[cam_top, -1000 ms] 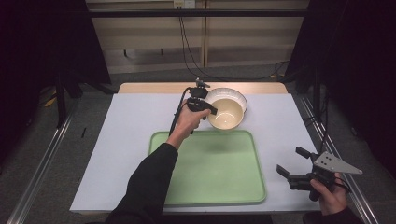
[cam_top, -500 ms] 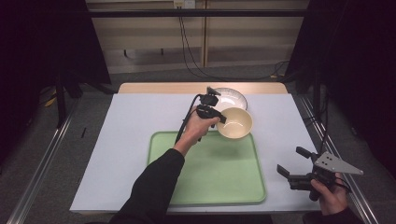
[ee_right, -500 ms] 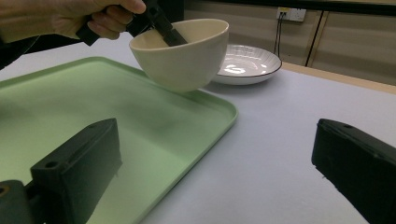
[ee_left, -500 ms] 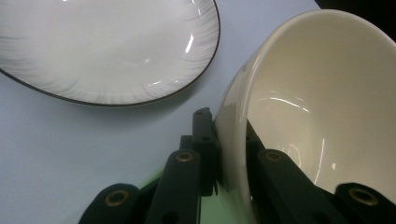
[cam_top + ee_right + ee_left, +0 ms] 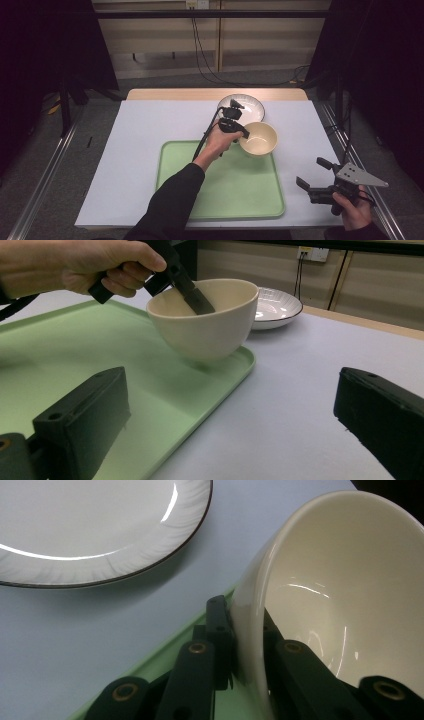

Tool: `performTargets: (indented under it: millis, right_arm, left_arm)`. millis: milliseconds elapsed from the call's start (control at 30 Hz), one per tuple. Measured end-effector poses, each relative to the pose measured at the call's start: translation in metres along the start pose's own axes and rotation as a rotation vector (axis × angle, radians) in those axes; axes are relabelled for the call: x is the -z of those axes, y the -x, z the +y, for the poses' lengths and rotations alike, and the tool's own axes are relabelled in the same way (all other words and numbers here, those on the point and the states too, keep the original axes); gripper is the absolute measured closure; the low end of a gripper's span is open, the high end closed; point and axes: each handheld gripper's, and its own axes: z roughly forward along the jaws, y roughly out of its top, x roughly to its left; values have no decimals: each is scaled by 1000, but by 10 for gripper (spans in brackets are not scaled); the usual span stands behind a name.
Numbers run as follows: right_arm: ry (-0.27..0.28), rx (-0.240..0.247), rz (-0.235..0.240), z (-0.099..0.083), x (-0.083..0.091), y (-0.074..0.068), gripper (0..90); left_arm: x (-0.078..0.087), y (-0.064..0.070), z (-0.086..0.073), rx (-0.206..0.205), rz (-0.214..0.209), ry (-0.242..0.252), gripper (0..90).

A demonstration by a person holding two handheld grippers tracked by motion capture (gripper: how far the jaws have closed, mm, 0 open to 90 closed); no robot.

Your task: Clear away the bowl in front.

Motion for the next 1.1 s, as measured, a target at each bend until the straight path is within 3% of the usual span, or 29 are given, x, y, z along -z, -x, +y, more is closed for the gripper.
performTargets:
  millis: [533,800,900,967,1100]
  right_arm:
    - [-2,-3,3,0,0,0,10]
    - [-2,-7,1,0,0,-1,10]
    - [2,-2,4,0,0,-1,10]
    - [1,-4,3,0,0,-1,10]
    - [3,-2,3,0,0,-1,10]
  left_arm:
    - [-18,0,-5,1,12,-42,836]
    - [-19,4,-7,4,40,-14,835]
    - [-20,2,-10,28,21,7,830]
    - [-19,1,-10,13,18,-6,829]
    - [-21,3,-10,21,30,11,822]
